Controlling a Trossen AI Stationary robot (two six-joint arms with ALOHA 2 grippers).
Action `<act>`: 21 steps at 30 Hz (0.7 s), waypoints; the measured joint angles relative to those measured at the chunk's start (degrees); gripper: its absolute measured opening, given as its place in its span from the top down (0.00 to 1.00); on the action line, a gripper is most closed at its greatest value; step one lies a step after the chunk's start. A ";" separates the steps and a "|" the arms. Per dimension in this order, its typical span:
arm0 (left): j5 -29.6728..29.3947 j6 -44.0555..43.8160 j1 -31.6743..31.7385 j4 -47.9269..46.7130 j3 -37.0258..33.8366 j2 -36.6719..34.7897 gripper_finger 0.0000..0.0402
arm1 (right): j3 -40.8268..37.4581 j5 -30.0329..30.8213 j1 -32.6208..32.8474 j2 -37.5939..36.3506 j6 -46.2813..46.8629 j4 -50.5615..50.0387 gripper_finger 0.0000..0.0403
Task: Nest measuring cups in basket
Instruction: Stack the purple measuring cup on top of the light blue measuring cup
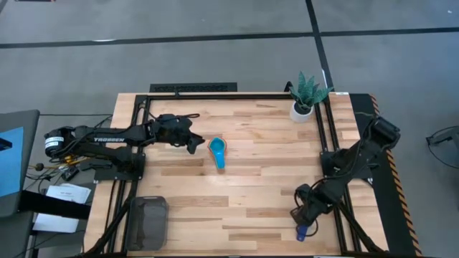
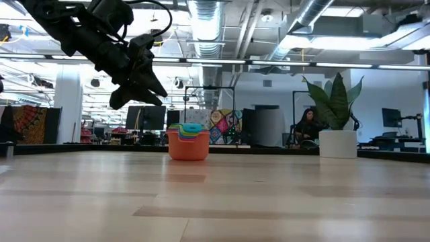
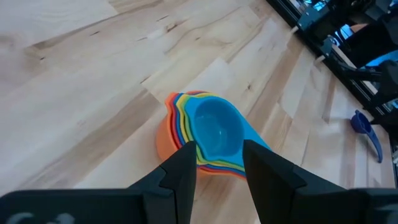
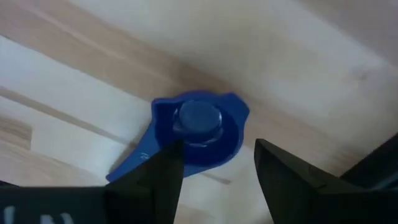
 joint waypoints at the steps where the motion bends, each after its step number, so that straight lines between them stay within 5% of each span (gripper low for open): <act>1: 0.05 0.01 0.00 0.00 0.00 0.00 0.70 | -0.23 -0.17 0.36 0.29 0.62 0.15 0.46; 13: 0.18 -0.02 0.00 -0.05 0.00 0.00 0.70 | -6.74 -0.19 0.84 0.55 3.04 9.64 0.50; 21: 0.42 -0.02 0.00 -0.08 0.00 0.00 0.70 | -7.32 0.24 -4.30 0.05 2.30 10.83 0.83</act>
